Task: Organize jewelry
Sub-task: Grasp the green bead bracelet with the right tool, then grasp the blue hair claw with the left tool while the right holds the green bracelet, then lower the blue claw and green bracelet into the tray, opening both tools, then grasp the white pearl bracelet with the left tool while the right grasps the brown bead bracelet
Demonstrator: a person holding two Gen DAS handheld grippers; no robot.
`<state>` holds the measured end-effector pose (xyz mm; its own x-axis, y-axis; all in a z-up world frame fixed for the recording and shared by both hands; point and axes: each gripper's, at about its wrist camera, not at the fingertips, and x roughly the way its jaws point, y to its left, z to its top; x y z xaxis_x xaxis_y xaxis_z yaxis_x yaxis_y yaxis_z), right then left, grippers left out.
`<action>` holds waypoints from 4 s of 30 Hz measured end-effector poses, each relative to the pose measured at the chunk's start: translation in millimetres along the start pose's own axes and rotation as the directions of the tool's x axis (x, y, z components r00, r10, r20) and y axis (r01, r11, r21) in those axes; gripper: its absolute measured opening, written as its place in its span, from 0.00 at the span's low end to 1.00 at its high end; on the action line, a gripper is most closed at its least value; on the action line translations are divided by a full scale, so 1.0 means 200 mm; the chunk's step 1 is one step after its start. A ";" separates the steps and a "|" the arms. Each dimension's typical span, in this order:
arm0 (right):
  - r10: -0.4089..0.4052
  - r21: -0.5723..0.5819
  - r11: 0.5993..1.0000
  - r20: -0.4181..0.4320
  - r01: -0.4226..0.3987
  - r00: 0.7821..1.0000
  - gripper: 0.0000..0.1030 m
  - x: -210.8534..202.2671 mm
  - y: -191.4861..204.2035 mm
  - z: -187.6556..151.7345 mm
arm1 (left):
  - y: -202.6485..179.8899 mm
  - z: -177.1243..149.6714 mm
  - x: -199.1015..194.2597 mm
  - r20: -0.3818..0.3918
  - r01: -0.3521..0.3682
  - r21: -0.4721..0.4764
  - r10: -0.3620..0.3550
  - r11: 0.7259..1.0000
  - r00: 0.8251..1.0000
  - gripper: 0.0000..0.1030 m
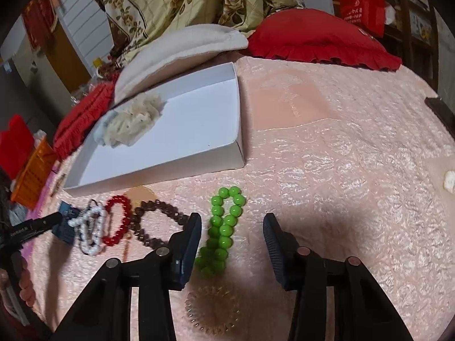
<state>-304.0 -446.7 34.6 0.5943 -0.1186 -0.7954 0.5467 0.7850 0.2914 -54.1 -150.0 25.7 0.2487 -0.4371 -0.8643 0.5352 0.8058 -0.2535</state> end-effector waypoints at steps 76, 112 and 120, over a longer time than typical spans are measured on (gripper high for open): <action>0.329 -0.117 0.936 -0.055 -0.334 0.943 0.08 0.30 0.95 0.59 | -0.11 0.49 0.21 0.049 -0.144 0.042 0.142 0.989 0.989 0.12; 0.085 -0.023 0.996 0.005 -0.085 0.996 0.33 -0.11 0.11 -0.07 | -0.47 -0.09 -0.02 0.057 -0.049 0.362 0.031 0.931 0.998 0.30; 0.115 -0.010 0.993 0.004 -0.115 0.993 0.33 -0.08 0.12 -0.08 | -0.51 -0.05 0.11 -0.051 0.058 0.419 -0.040 0.906 0.998 0.10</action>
<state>-310.2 -416.0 46.5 0.6558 -0.0302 -0.7543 0.4686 0.7997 0.3754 -110.7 -239.0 28.3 0.1853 -0.4477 -0.8748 0.8378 0.5373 -0.0975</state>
